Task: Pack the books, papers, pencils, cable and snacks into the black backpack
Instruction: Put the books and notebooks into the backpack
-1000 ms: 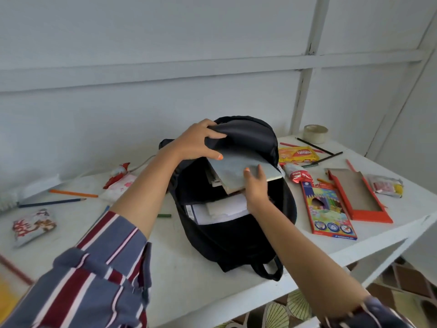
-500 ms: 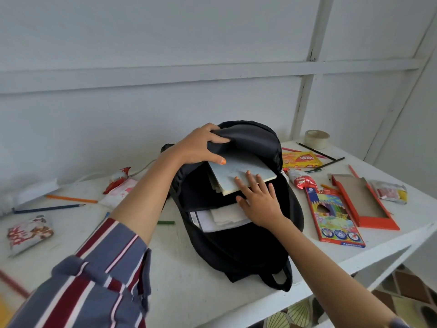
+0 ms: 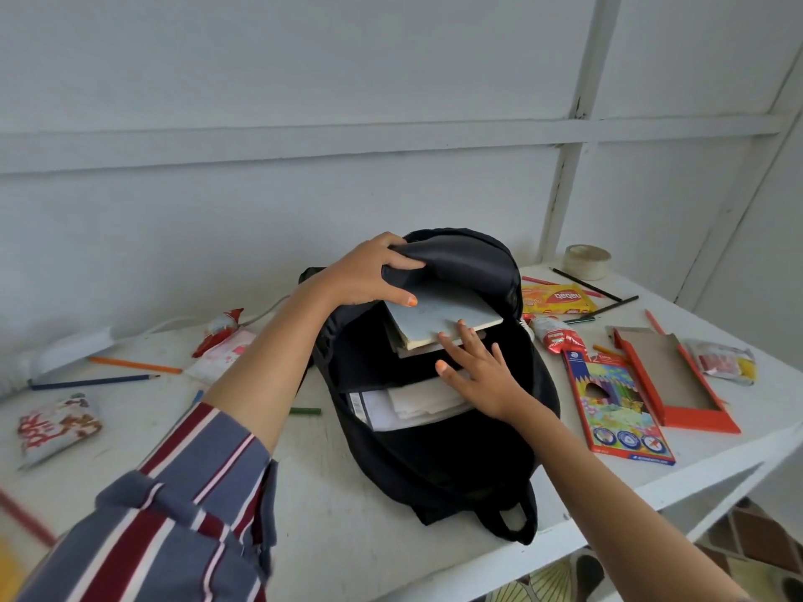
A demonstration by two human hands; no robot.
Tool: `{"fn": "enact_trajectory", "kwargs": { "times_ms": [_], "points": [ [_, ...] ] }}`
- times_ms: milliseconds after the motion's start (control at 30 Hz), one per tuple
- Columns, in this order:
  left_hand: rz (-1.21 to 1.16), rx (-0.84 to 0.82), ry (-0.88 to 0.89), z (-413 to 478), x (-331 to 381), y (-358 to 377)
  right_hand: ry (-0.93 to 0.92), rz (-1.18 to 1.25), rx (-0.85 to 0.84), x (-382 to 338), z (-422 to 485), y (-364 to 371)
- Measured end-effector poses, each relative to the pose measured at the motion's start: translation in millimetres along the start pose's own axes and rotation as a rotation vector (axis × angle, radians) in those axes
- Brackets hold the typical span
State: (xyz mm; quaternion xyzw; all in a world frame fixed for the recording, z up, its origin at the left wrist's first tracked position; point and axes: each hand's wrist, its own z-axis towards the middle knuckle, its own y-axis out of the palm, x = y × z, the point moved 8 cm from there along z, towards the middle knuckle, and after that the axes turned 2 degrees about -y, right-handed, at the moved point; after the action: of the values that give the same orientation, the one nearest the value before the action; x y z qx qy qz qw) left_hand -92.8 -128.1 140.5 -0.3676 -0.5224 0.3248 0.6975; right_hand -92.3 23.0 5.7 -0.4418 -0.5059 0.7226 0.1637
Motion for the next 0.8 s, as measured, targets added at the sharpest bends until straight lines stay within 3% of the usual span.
{"fn": "enact_trajectory", "kwargs": {
  "times_ms": [200,333,800],
  "points": [
    [-0.009,-0.004,-0.005,-1.6,2.4,0.2,0.017,0.071,-0.032,-2.6,14.3,1.2],
    [-0.023,-0.012,-0.010,-2.4,2.0,-0.1,-0.057,0.223,0.147,-4.2,8.3,-20.1],
    [-0.021,-0.002,-0.025,-2.5,3.2,2.8,-0.042,0.075,0.089,-9.7,14.6,-6.7]
  ]
}}
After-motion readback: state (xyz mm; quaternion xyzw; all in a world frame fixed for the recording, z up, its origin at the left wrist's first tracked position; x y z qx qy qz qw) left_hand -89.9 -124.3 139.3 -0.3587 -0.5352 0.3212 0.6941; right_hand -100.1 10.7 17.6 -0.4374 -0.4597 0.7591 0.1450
